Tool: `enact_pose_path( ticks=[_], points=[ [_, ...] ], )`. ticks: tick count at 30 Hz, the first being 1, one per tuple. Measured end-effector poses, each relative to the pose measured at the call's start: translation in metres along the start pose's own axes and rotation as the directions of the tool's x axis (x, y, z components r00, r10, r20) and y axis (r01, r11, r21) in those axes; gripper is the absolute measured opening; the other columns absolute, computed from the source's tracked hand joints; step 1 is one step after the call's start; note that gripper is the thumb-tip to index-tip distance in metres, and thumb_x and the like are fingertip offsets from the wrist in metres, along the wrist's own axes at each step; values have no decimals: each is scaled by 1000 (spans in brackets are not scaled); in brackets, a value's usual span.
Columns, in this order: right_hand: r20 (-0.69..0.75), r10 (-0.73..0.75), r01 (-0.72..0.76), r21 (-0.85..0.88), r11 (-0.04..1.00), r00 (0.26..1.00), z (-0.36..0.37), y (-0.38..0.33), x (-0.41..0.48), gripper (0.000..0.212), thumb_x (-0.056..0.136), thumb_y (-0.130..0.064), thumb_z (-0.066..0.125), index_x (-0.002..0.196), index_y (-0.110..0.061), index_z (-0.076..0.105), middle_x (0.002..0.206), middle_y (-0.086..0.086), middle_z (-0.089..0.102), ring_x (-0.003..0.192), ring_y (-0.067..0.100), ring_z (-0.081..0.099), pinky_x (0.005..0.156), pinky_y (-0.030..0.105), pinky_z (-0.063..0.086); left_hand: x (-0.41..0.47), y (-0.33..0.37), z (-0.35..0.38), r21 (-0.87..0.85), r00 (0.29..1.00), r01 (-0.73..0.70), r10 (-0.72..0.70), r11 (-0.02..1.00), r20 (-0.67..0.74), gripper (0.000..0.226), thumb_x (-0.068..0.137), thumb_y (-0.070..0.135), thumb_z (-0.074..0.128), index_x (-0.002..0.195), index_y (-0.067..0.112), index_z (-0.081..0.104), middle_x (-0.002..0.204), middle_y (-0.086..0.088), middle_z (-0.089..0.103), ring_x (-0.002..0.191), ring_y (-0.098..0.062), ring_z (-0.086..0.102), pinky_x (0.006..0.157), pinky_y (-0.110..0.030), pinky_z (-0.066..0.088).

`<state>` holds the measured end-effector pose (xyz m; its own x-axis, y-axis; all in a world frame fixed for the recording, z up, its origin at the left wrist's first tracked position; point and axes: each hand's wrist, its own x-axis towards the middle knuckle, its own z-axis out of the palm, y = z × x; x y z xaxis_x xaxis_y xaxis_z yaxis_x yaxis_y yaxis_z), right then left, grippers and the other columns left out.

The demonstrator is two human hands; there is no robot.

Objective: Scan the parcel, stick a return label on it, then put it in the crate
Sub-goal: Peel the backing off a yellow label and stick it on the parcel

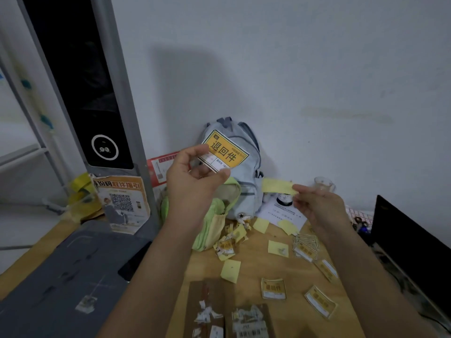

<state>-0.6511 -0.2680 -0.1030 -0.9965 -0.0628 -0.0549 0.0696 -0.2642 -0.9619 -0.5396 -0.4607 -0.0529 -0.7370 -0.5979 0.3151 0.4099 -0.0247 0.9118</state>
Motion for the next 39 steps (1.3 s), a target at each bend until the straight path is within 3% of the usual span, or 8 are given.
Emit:
enact_pose_path(
  ticks=[8,13,18,21,24,29,35,39],
  points=[
    [-89,345,-350,-48,936,934,-27,105,49,28,85,13,54,112,12,60,70,13,52,62,19,49,64,26,48,1,-12,-1,78,989,134,-138,988,46,62,61,-15,77,111,16,58,111,-1,65,79,-11,63,58,-13,54],
    [-134,564,-577,-95,811,815,-57,167,55,29,85,16,53,111,8,60,67,14,48,59,18,46,54,28,51,-2,-13,2,131,979,184,-193,974,64,64,61,-13,78,113,18,56,83,0,70,56,3,65,50,-13,51],
    [-164,649,-668,-123,734,743,-69,207,45,26,88,12,52,113,14,57,70,17,50,61,23,49,58,32,48,-6,-24,0,155,967,222,-238,963,93,65,63,-14,77,117,13,55,101,-5,70,82,-10,67,62,-17,58],
    [-187,685,-709,-130,694,704,-70,218,42,29,90,10,51,118,15,55,73,18,51,64,25,52,39,29,52,-10,-33,-2,180,950,263,-287,948,124,67,62,-16,77,115,16,54,106,-9,69,90,-15,67,59,-16,57],
    [-184,659,-681,-100,726,729,-66,215,43,34,93,11,43,126,13,49,79,18,52,69,26,55,38,26,53,-13,-39,-2,234,941,267,-306,935,148,68,58,-14,80,108,26,55,103,-3,68,94,-17,67,59,-18,56],
    [-140,489,-504,-97,858,861,-52,178,41,57,94,5,45,145,-18,35,137,23,49,126,37,47,103,50,40,-18,-42,3,303,921,252,-324,919,217,90,53,7,90,129,33,48,115,12,55,115,-10,54,64,-17,50],
    [60,229,-226,-58,972,972,-5,101,17,28,94,-4,49,118,-13,61,108,15,67,94,31,64,97,48,47,-19,-51,16,213,923,274,-319,938,217,61,76,26,77,130,32,49,131,7,55,126,-13,49,88,-27,49],
    [166,43,-38,-33,999,985,33,36,-11,26,98,-28,44,111,-16,63,90,11,70,75,26,67,68,35,52,-20,-56,23,271,933,220,-283,937,221,64,82,25,71,138,34,39,137,12,46,129,-11,42,99,-32,43]
  ],
)
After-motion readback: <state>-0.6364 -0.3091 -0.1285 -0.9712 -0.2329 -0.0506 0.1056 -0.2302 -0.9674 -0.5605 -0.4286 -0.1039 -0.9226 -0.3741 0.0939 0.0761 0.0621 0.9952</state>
